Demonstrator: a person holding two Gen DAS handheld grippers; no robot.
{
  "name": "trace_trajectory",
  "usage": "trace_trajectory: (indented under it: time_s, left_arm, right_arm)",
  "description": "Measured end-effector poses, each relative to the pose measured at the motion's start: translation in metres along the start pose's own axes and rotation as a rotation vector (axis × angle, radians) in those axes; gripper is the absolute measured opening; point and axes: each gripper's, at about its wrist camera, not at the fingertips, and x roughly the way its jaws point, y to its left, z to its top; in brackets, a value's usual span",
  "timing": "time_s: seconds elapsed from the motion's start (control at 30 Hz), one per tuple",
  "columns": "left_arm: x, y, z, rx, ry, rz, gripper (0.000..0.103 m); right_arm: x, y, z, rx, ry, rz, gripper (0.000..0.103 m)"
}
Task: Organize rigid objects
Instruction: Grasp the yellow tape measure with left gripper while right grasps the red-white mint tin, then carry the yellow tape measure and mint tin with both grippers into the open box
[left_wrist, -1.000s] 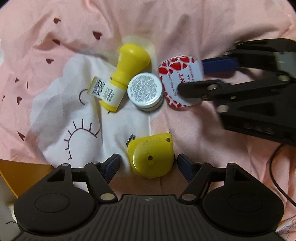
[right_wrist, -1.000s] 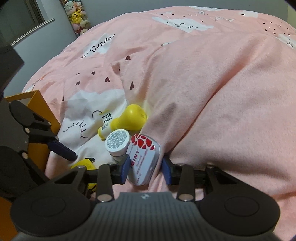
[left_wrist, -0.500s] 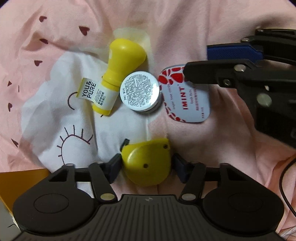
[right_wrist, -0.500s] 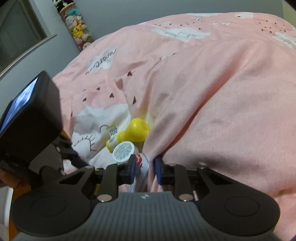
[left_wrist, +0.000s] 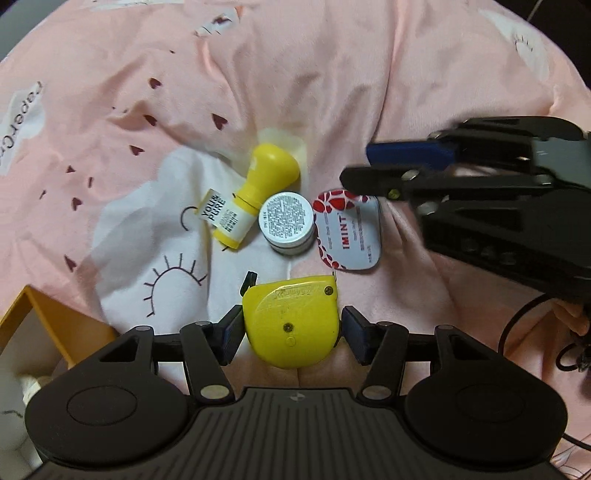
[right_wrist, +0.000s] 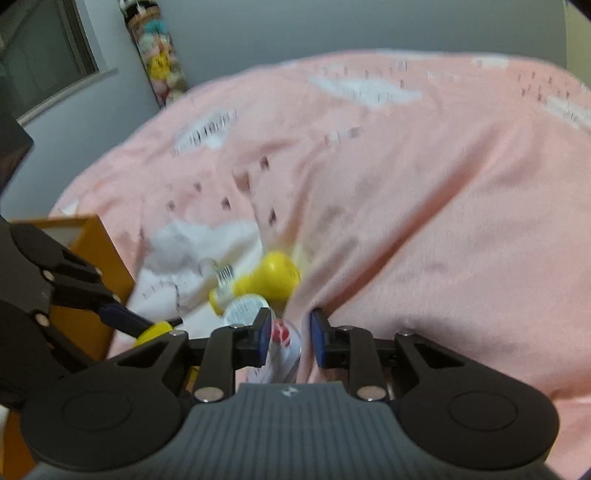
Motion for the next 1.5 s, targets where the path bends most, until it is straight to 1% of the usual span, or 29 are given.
trace_trajectory:
  time_s: [0.07, 0.1, 0.13, 0.17, 0.27, 0.33, 0.37, 0.4, 0.43, 0.5, 0.53, 0.67, 0.77, 0.83, 0.87, 0.9, 0.93, 1.0, 1.1, 1.2, 1.3, 1.37, 1.43, 1.47, 1.5]
  left_arm:
    - [-0.005, 0.001, -0.003, -0.016, -0.017, -0.012, 0.065]
    - [-0.006, 0.001, -0.003, -0.027, -0.026, -0.02, 0.065]
    - [-0.006, 0.004, -0.003, -0.036, -0.033, -0.028, 0.065]
    - [-0.007, 0.004, -0.003, -0.046, -0.04, -0.035, 0.065]
    - [-0.008, 0.002, -0.004, -0.056, -0.049, -0.038, 0.065]
    - [-0.007, 0.004, -0.007, -0.062, -0.051, -0.043, 0.065]
    - [-0.007, 0.007, -0.009, -0.065, -0.051, -0.047, 0.065]
    - [-0.007, 0.008, -0.009, -0.069, -0.052, -0.05, 0.065]
    - [-0.004, 0.008, -0.009, -0.072, -0.053, -0.051, 0.065]
    - [-0.003, 0.009, -0.009, -0.07, -0.059, -0.046, 0.065]
    - [-0.003, 0.01, -0.01, -0.068, -0.065, -0.042, 0.065]
    - [-0.012, 0.01, -0.017, -0.084, -0.089, -0.048, 0.065]
    - [-0.019, 0.011, -0.02, -0.112, -0.114, -0.064, 0.065]
    - [-0.027, 0.011, -0.022, -0.139, -0.138, -0.088, 0.065]
    - [-0.032, 0.011, -0.024, -0.149, -0.15, -0.097, 0.065]
    - [-0.037, 0.009, -0.025, -0.156, -0.161, -0.102, 0.065]
    - [-0.042, 0.008, -0.027, -0.159, -0.171, -0.102, 0.065]
    - [-0.05, 0.006, -0.032, -0.164, -0.187, -0.098, 0.065]
    - [-0.059, 0.009, -0.039, -0.184, -0.201, -0.094, 0.065]
    - [-0.068, 0.015, -0.048, -0.218, -0.216, -0.082, 0.065]
    - [-0.08, 0.026, -0.061, -0.268, -0.228, -0.079, 0.065]
    - [-0.087, 0.034, -0.07, -0.296, -0.232, -0.07, 0.065]
    - [-0.094, 0.042, -0.079, -0.316, -0.236, -0.045, 0.065]
    - [-0.097, 0.045, -0.085, -0.323, -0.235, -0.031, 0.065]
    - [-0.1, 0.05, -0.09, -0.334, -0.234, -0.019, 0.065]
  right_arm:
    - [-0.011, 0.003, 0.002, -0.011, -0.052, 0.04, 0.025]
    - [-0.011, 0.004, 0.003, -0.011, -0.055, 0.068, 0.025]
    - [-0.008, 0.005, 0.004, -0.012, -0.04, 0.085, 0.024]
    - [-0.001, 0.005, 0.004, -0.011, -0.011, 0.084, 0.025]
    - [0.018, 0.001, -0.001, -0.002, 0.062, 0.014, 0.024]
    - [0.026, -0.003, -0.006, 0.001, 0.098, -0.001, 0.026]
    - [0.028, -0.004, -0.007, 0.003, 0.115, 0.004, 0.03]
    - [0.03, -0.004, -0.008, 0.007, 0.131, 0.003, 0.031]
    - [0.033, -0.004, -0.009, 0.011, 0.142, -0.001, 0.031]
    - [0.039, -0.004, -0.014, 0.028, 0.171, -0.001, 0.037]
    - [0.041, -0.005, -0.016, 0.033, 0.181, 0.005, 0.037]
    - [0.043, -0.005, -0.021, 0.038, 0.206, 0.018, 0.043]
    - [0.043, -0.003, -0.024, 0.039, 0.223, 0.032, 0.044]
    - [0.04, -0.003, -0.025, 0.042, 0.227, 0.042, 0.04]
    - [0.037, -0.002, -0.026, 0.044, 0.222, 0.042, 0.033]
    - [0.034, -0.002, -0.026, 0.051, 0.217, 0.047, 0.03]
    - [0.031, -0.003, -0.027, 0.059, 0.221, 0.062, 0.025]
    - [0.024, -0.002, -0.027, 0.078, 0.216, 0.091, 0.018]
    - [0.019, -0.001, -0.029, 0.126, 0.22, 0.152, 0.016]
    - [0.028, 0.0, -0.033, 0.183, 0.253, 0.208, 0.016]
    - [0.037, 0.005, -0.035, 0.236, 0.261, 0.256, 0.017]
    - [0.042, 0.008, -0.034, 0.261, 0.249, 0.28, 0.019]
    - [0.05, 0.011, -0.031, 0.282, 0.241, 0.278, 0.023]
    - [0.055, 0.011, -0.03, 0.305, 0.24, 0.277, 0.033]
    - [0.061, 0.01, -0.03, 0.332, 0.243, 0.276, 0.04]
